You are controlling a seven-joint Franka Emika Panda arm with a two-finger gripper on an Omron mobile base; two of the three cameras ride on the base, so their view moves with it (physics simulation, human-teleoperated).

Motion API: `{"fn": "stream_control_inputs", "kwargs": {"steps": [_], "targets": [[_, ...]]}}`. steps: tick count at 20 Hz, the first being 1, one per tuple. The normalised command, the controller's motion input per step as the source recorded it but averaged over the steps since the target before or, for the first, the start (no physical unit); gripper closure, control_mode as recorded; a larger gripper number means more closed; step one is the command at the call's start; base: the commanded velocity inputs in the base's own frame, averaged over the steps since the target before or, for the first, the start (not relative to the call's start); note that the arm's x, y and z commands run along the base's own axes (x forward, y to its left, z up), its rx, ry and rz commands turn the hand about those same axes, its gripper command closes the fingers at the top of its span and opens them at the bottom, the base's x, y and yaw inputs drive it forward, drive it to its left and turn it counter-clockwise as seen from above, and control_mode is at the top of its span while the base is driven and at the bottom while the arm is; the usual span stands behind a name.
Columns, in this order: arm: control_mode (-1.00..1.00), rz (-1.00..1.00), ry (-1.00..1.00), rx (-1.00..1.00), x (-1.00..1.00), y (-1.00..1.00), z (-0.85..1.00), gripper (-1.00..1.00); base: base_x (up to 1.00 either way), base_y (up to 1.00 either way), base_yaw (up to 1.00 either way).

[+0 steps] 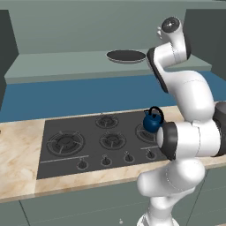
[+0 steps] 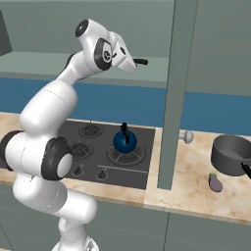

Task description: Pick the pan from the cabinet and place it on the stove. Then turn on the stove burner for the pan.

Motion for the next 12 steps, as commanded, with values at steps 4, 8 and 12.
{"fn": "stream_control_inputs", "kwargs": {"steps": [4, 8, 12], "targets": [[-1.00, -0.01, 0.00, 0.03, 0.06, 0.00, -0.01, -1.00, 0.00, 0.00, 0.00], [-1.00, 0.00, 0.00, 0.02, 0.02, 0.00, -0.06, -1.00, 0.00, 0.00, 0.00], [-1.00, 0.00, 0.00, 0.00, 0.01, 0.00, -0.09, -1.00, 0.00, 0.00, 0.00]]}}
